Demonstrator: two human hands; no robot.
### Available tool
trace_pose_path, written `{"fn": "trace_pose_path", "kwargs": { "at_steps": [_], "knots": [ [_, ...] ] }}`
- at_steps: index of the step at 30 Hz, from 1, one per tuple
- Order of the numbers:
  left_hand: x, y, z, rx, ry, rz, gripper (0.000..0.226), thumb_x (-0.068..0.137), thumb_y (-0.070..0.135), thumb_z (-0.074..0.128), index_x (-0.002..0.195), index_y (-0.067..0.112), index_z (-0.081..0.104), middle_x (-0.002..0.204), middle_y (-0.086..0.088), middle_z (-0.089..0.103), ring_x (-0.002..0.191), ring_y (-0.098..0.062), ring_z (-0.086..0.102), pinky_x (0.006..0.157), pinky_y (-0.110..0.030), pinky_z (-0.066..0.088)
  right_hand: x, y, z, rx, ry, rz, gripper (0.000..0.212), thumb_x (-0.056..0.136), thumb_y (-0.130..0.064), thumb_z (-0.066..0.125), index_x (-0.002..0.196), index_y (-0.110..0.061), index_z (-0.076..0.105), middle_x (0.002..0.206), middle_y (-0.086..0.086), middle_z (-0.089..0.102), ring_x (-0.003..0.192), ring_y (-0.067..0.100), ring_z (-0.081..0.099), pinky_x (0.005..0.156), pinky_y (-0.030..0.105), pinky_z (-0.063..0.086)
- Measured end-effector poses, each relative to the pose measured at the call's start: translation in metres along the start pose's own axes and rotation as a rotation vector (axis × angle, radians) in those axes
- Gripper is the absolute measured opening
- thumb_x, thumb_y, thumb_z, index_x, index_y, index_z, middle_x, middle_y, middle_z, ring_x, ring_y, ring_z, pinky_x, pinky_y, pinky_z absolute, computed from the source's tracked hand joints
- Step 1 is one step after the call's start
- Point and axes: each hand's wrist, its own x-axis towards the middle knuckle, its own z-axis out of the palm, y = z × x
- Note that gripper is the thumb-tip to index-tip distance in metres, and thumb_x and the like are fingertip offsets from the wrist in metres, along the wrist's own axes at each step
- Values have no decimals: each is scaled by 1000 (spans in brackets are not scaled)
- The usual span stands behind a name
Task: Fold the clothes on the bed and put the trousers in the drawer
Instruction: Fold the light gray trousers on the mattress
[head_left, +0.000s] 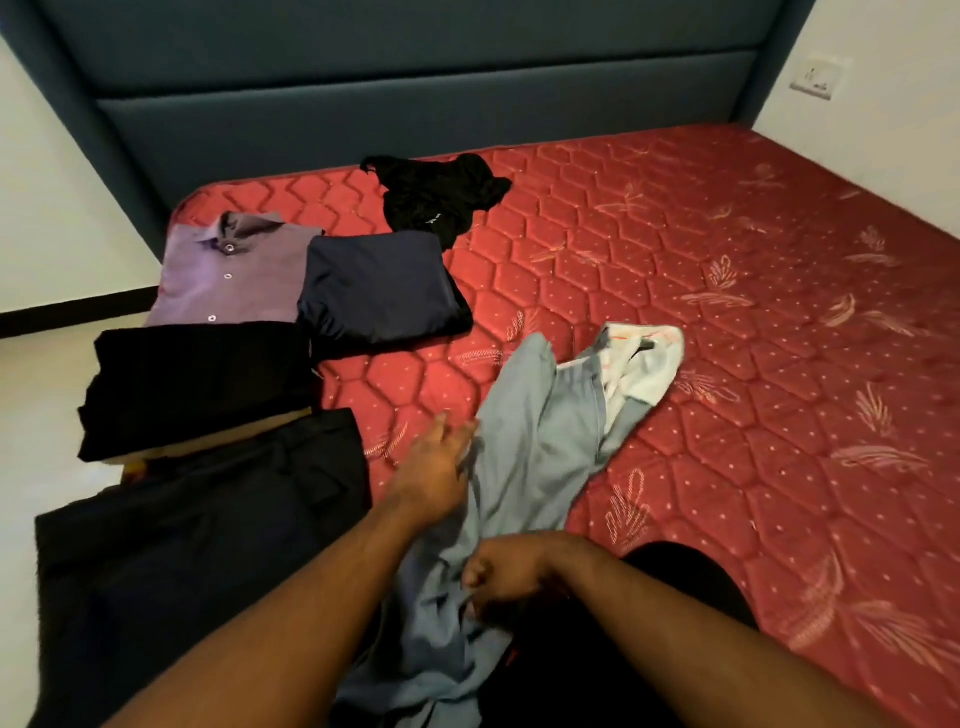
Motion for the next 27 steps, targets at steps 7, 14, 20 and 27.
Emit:
{"fn": "trace_pose_path", "kwargs": {
  "at_steps": [7, 14, 20, 27],
  "knots": [
    [-5, 17, -3, 478, -535, -38, 37, 83, 24, 62, 119, 16, 62, 119, -9, 62, 110, -29, 63, 84, -32, 49, -16, 62, -37, 124, 957, 242, 46, 83, -15, 68, 128, -14, 58, 124, 3, 61, 113, 19, 57, 101, 32, 44],
    [25, 21, -34, 255, -122, -66, 33, 86, 28, 58, 118, 22, 64, 124, -5, 63, 112, -27, 60, 94, -38, 50, -25, 52, -52, 560, 809, 36, 24, 87, 3, 63, 78, -17, 71, 68, -11, 67, 58, -3, 61, 57, 11, 46],
    [15, -24, 3, 116, -55, -232, 36, 89, 43, 58, 121, 26, 58, 128, -5, 60, 117, -28, 55, 94, -39, 47, -56, 123, -79, 196, 1429, 381, 35, 83, 3, 54, 109, -16, 69, 108, 12, 59, 98, 30, 59, 84, 33, 47],
    [21, -31, 7, 72, -146, -308, 45, 88, 46, 64, 122, 19, 53, 134, -12, 42, 111, -34, 55, 96, -46, 47, -85, 160, -96, -288, 689, 325, 50, 86, -34, 57, 135, -40, 49, 148, 9, 39, 124, 32, 51, 102, 34, 42]
  ]
}}
